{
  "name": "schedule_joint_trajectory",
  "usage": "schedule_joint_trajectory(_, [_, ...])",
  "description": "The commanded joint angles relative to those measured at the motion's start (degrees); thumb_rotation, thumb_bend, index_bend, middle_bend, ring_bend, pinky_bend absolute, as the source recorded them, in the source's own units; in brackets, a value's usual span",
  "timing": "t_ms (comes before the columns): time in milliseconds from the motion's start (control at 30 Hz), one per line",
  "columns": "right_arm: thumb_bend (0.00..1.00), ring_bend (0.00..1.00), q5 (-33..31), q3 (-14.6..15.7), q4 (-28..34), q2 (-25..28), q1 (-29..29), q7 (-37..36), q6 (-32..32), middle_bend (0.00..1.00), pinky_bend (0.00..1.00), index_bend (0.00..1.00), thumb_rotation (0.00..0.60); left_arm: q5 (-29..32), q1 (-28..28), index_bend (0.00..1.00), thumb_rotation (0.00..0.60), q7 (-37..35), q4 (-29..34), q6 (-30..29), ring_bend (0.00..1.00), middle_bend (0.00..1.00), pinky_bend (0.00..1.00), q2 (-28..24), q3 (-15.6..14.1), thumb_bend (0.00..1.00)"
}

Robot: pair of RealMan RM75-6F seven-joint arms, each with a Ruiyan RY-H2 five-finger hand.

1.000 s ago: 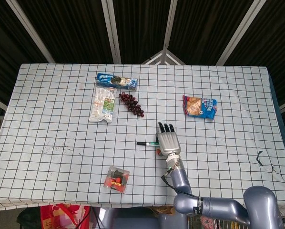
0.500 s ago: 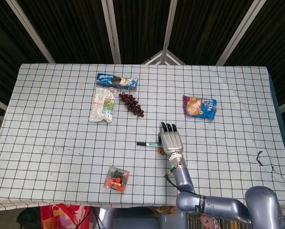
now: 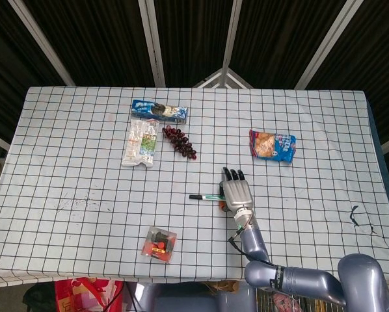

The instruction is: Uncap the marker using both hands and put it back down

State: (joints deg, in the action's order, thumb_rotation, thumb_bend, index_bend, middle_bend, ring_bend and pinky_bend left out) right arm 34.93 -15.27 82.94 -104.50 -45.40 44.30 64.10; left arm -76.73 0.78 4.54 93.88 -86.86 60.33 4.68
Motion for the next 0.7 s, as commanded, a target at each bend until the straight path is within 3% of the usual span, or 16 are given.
schedule_joint_trajectory(33, [0.4,0.02,0.7,0.2,0.1,0.1,0.1,-0.7,-0.1,0.0,0.0,0.63,0.6,-0.1,0.0,0.01,0.6,0.3,0.2,0.0,0.0,0.0,0.0,0.0,-0.1,0.49])
schedule_joint_trajectory(400, [0.45,0.02,3.8,0.6,0.0,0.8,0.9,-5.1,-1.1,0.0,0.0,0.7,0.6,0.0,0.0,0.01,0.6,0.6,0.2,-0.1,0.0,0.0,0.0,0.1,0.0,0.49])
schedule_joint_trajectory(700, [0.45,0.02,10.2,0.7,4.2,4.5,3.2,-12.1,-1.0,0.0,0.0,0.72,0.6,-1.4,-0.5,0.01,0.6,0.7,0.8,-0.8,0.0,0.0,0.0,0.3,0.1,0.49])
